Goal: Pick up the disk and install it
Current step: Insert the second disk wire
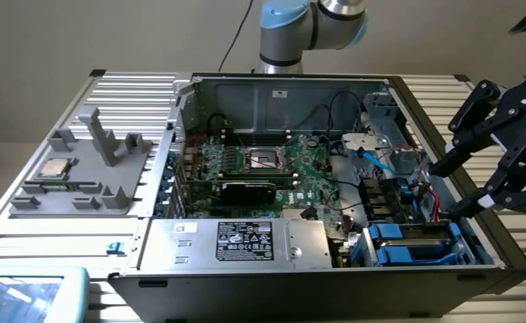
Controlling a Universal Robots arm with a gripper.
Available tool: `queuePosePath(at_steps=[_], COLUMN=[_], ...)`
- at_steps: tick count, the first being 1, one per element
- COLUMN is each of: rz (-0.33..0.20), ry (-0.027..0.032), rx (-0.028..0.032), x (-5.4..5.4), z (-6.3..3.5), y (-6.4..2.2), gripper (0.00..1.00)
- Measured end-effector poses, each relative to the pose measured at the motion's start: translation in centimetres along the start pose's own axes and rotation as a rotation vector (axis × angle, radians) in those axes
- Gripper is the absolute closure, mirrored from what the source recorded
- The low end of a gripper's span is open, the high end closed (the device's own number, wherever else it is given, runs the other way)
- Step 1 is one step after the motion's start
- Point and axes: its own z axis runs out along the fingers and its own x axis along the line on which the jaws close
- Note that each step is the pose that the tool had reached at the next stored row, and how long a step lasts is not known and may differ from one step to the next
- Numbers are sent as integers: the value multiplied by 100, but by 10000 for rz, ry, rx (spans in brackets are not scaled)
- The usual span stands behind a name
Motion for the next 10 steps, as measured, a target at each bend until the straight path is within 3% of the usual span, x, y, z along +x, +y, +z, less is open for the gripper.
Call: queuePosePath(at_steps=[4,10], rz=[1,12], ry=[-2,-18], rx=[-20,-349], x=[-1,-7], z=[4,62], y=[-16,-173], gripper=[40,40])
